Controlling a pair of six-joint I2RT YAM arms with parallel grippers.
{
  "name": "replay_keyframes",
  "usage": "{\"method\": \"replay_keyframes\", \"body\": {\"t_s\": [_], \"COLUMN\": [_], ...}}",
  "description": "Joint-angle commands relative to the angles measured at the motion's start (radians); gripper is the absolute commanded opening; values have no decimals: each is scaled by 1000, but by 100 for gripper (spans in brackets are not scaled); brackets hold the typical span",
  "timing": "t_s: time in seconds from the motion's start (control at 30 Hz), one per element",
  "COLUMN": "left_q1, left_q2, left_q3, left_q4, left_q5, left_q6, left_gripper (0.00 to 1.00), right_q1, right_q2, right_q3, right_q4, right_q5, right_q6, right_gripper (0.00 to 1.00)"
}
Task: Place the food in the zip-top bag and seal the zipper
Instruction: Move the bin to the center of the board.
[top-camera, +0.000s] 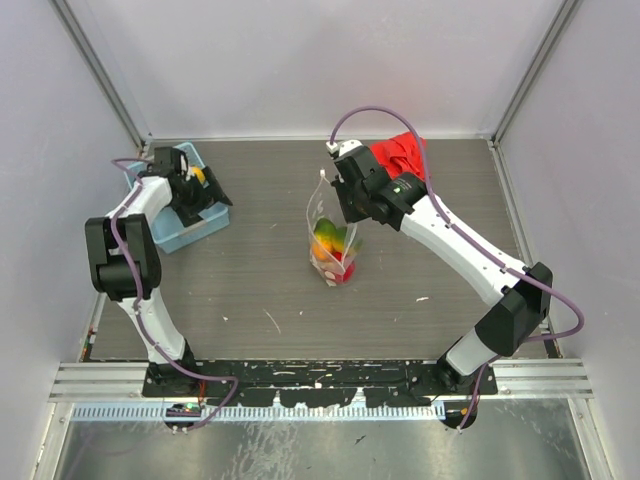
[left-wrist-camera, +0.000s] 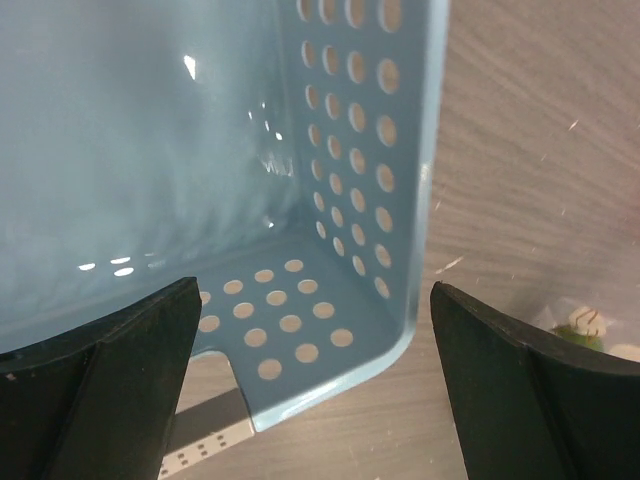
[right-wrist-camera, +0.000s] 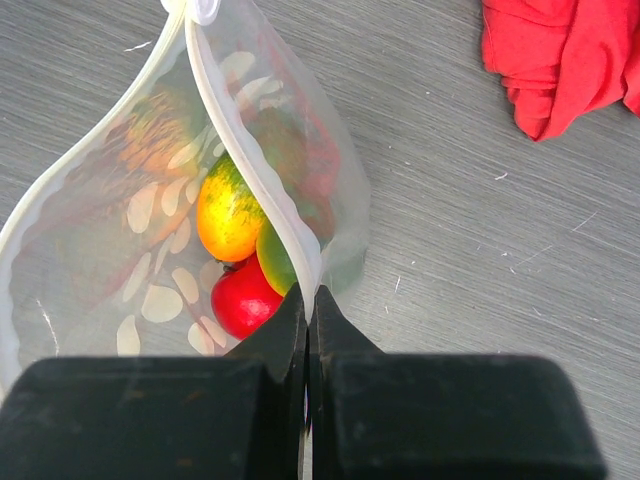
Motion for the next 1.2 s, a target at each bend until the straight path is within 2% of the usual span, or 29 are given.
{"method": "replay_keyframes", "body": {"t_s": [0.0, 0.33, 0.47, 0.67, 0.83, 0.97, 1.17], "left_q1": [-8, -49, -50, -50, -47, -35, -19], "left_q2": [-120, -333, -424, -465, -427, -347, -186], "left_q3": [-52, -287, -322, -192, -118, -46, 79], "left_q4": [-33, -66, -83, -173, -163, -139, -138], "left_q5": [77, 137, 114, -102, -315, -377, -436], "left_q6": [-15, 0, 11, 74, 103, 96, 102], "left_gripper": [98, 98, 98, 98, 99, 100, 93], "right_q1": [-6, -6, -5, -6, -5, -6, -6], "right_q2": [-48, -57, -51, -57, -57, -57, -59], "right_q3": [8, 10, 16, 8, 1, 0, -4], "right_q4": [45, 45, 45, 45, 47, 51, 50], "right_q5": [-9, -5, -9, -14, -15, -15, -14], "right_q6": [0, 0, -5, -6, -8, -10, -10], "right_gripper": [0, 0, 0, 0, 0, 0, 0]}}
